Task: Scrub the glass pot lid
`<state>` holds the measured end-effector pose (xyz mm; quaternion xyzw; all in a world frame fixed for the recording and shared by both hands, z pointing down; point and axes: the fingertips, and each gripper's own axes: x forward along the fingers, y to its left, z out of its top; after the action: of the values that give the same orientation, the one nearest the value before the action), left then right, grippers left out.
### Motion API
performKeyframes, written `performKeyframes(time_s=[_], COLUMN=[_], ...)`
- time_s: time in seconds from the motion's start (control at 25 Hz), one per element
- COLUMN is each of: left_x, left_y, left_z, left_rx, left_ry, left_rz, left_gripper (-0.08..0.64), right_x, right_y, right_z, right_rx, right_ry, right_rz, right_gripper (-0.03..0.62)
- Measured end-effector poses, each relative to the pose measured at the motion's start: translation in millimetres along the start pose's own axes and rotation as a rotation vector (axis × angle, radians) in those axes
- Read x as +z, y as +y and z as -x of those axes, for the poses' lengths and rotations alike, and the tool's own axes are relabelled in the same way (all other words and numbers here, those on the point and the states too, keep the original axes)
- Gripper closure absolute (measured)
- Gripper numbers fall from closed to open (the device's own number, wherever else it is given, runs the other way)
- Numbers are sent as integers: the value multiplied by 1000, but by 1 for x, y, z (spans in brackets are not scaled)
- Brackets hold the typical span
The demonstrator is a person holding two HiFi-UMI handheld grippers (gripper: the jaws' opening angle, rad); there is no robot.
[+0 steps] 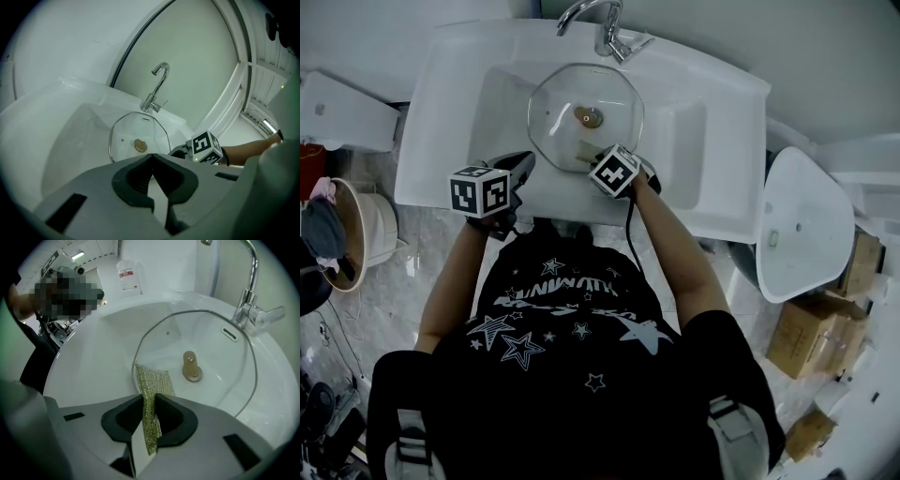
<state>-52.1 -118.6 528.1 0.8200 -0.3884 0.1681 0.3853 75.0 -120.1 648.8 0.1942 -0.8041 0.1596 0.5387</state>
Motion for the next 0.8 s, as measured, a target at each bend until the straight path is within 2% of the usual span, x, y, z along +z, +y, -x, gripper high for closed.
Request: performKeyframes(time_s=[0.12, 0.4, 0.8], left_x=[-3, -4, -9], left_y=[0, -1, -18], left_z=[4, 15, 26], left_rx=[5, 26, 57], left_ry=[-6, -27, -58], left_rz=[3, 5, 1], left_gripper=[552, 552, 552], right_x=[-2, 9, 17], right_y=[17, 39, 25], right_z=[-4, -1, 34], right_rx=[72, 122, 38], right_ry=[21, -12, -138], right_rz=[-7, 80, 76], right_gripper=[518, 519, 523])
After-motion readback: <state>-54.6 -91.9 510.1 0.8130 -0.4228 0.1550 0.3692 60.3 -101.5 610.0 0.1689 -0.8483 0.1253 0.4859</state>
